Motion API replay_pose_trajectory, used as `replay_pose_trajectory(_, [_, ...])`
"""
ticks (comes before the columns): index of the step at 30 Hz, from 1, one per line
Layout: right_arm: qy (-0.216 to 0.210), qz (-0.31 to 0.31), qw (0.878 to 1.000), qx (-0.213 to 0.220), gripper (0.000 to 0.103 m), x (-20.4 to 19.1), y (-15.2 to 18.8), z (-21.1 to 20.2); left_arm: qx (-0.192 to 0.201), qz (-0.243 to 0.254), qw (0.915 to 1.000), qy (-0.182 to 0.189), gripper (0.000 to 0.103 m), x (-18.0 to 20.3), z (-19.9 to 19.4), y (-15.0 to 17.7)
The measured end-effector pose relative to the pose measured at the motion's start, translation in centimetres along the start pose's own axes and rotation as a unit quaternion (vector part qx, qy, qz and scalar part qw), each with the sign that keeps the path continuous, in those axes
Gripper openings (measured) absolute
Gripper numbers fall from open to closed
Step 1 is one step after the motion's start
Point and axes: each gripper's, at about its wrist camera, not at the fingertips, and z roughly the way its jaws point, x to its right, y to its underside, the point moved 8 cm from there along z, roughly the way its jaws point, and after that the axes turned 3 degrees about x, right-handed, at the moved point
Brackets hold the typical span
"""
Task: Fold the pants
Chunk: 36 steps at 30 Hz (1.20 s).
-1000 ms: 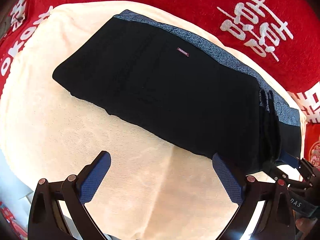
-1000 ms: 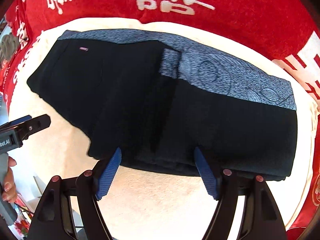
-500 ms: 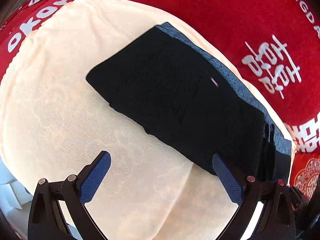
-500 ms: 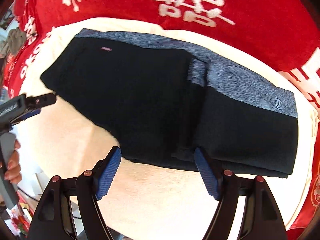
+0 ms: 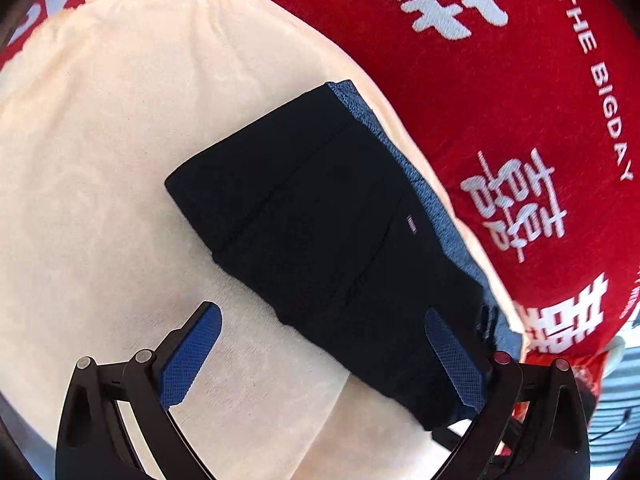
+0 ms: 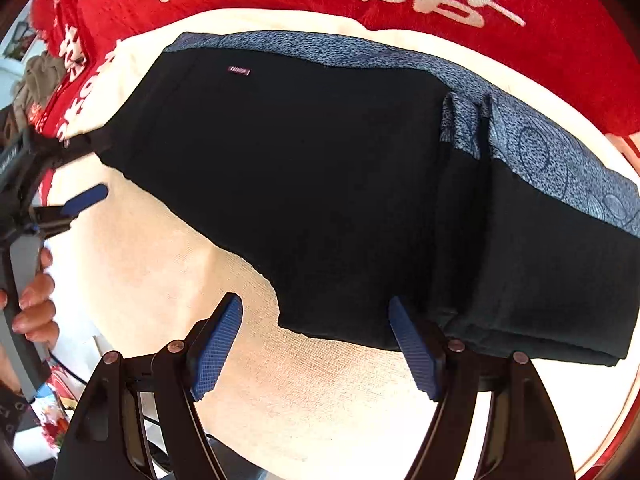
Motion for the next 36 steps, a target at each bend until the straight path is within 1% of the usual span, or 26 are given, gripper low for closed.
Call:
replay_pose_trajectory(3, [-0.002, -0.002, 1.000, 0.000, 0.079, 0.0, 0.0, 0.2, 0.002, -0.021, 0.9994, 0.028, 0.102, 0.2, -0.2, -0.4])
replay_pose_trajectory(6, [-0.005, 0.004, 1.000, 0.001, 0.079, 0.2, -0.2, 0.3, 0.007, -0.042, 0.9980, 0.047, 0.102, 0.3, -0.2, -0.7])
replay_pose_trajectory(9, [-0.004, 0.003, 1.000, 0.001, 0.079, 0.2, -0.2, 0.3, 0.016, -0.049, 0.9963, 0.068, 0.102, 0.5, -0.4, -1.3])
replay_pose_trajectory(12, [-0.004, -0.001, 1.000, 0.002, 0.079, 0.3, -0.2, 0.3, 0.020, -0.054, 0.9950, 0.081, 0.102, 0.9, 0.0, -1.9])
replay_pose_trajectory(14, [-0.004, -0.004, 1.000, 0.002, 0.079, 0.2, -0.2, 0.3, 0.024, -0.054, 0.9949, 0.082, 0.102, 1.4, -0.1, -2.2])
replay_pose_trajectory(16, [-0.005, -0.005, 1.000, 0.003, 0.079, 0.1, -0.1, 0.4, 0.036, -0.032, 0.9949, 0.089, 0.102, 2.8, -0.8, -2.6])
replay_pose_trajectory(18, [-0.005, -0.008, 1.000, 0.004, 0.079, 0.1, 0.0, 0.5, 0.054, 0.017, 0.9942, 0.091, 0.102, 4.7, -1.2, -3.1])
replay_pose_trajectory(19, [-0.003, -0.010, 1.000, 0.004, 0.079, 0.0, 0.0, 0.6, 0.054, 0.027, 0.9947, 0.084, 0.102, 4.8, -0.9, -3.2])
replay_pose_trajectory(20, [-0.002, -0.013, 1.000, 0.004, 0.079, -0.1, 0.0, 0.6, 0.044, 0.027, 0.9964, 0.067, 0.102, 4.6, -0.1, -3.3])
replay_pose_trajectory(22, [-0.002, -0.014, 1.000, 0.003, 0.080, -0.1, -0.1, 0.6, 0.017, -0.016, 0.9983, 0.053, 0.102, 2.8, 1.9, -3.7])
replay_pose_trajectory(23, [-0.003, -0.014, 1.000, 0.002, 0.080, -0.1, -0.1, 0.5, 0.017, -0.038, 0.9972, 0.062, 0.102, 2.3, 2.2, -4.0])
replay_pose_trajectory(24, [-0.005, -0.014, 1.000, 0.002, 0.080, -0.2, -0.2, 0.2, 0.028, -0.052, 0.9958, 0.070, 0.102, 2.2, 1.9, -4.4])
replay_pose_trajectory(25, [-0.007, -0.014, 1.000, 0.003, 0.080, -0.2, -0.3, 0.0, 0.032, -0.063, 0.9950, 0.071, 0.099, 2.3, 1.7, -4.7])
replay_pose_trajectory(26, [-0.012, -0.013, 1.000, 0.006, 0.080, -0.3, -0.6, -0.6, 0.032, -0.066, 0.9958, 0.056, 0.084, 2.2, 1.8, -4.8])
replay_pose_trajectory(27, [-0.017, -0.010, 1.000, 0.010, 0.080, -0.3, -1.1, -1.2, 0.033, -0.062, 0.9971, 0.031, 0.064, 2.1, 1.9, -4.9])
replay_pose_trajectory(28, [-0.023, -0.007, 1.000, 0.016, 0.080, -0.4, -1.7, -2.0, 0.033, -0.057, 0.9977, 0.015, 0.055, 2.0, 2.0, -5.0])
replay_pose_trajectory(29, [-0.030, -0.003, 0.999, 0.024, 0.080, -0.5, -2.6, -2.9, 0.035, -0.053, 0.9980, 0.004, 0.036, 1.8, 2.0, -5.0])
replay_pose_trajectory(30, [-0.034, 0.000, 0.999, 0.032, 0.080, -0.5, -3.3, -3.6, 0.036, -0.041, 0.9984, -0.011, 0.031, 1.8, 2.0, -5.1])
replay_pose_trajectory(31, [-0.044, 0.006, 0.998, 0.038, 0.080, -0.6, -4.6, -4.5, 0.038, -0.022, 0.9988, -0.023, 0.031, 2.2, 1.8, -5.0])
replay_pose_trajectory(32, [-0.056, 0.013, 0.998, 0.039, 0.080, -0.7, -5.9, -5.1, 0.048, 0.018, 0.9977, -0.045, 0.030, 3.1, 1.4, -5.0])
replay_pose_trajectory(33, [-0.068, 0.019, 0.997, 0.037, 0.080, -0.8, -6.9, -5.5, 0.058, 0.056, 0.9947, -0.064, 0.030, 3.9, 1.2, -4.8])
replay_pose_trajectory(34, [-0.081, 0.026, 0.996, 0.033, 0.080, -1.1, -8.3, -5.8, 0.071, 0.101, 0.9888, -0.084, 0.030, 5.0, 0.9, -4.6])
replay_pose_trajectory(35, [-0.094, 0.029, 0.995, 0.023, 0.080, -1.6, -10.1, -6.2, 0.086, 0.149, 0.9799, -0.101, 0.030, 6.1, 0.5, -4.1])
replay_pose_trajectory(36, [-0.103, 0.030, 0.994, 0.016, 0.080, -2.1, -11.2, -6.3, 0.101, 0.199, 0.9675, -0.120, 0.030, 7.5, 0.3, -3.6])
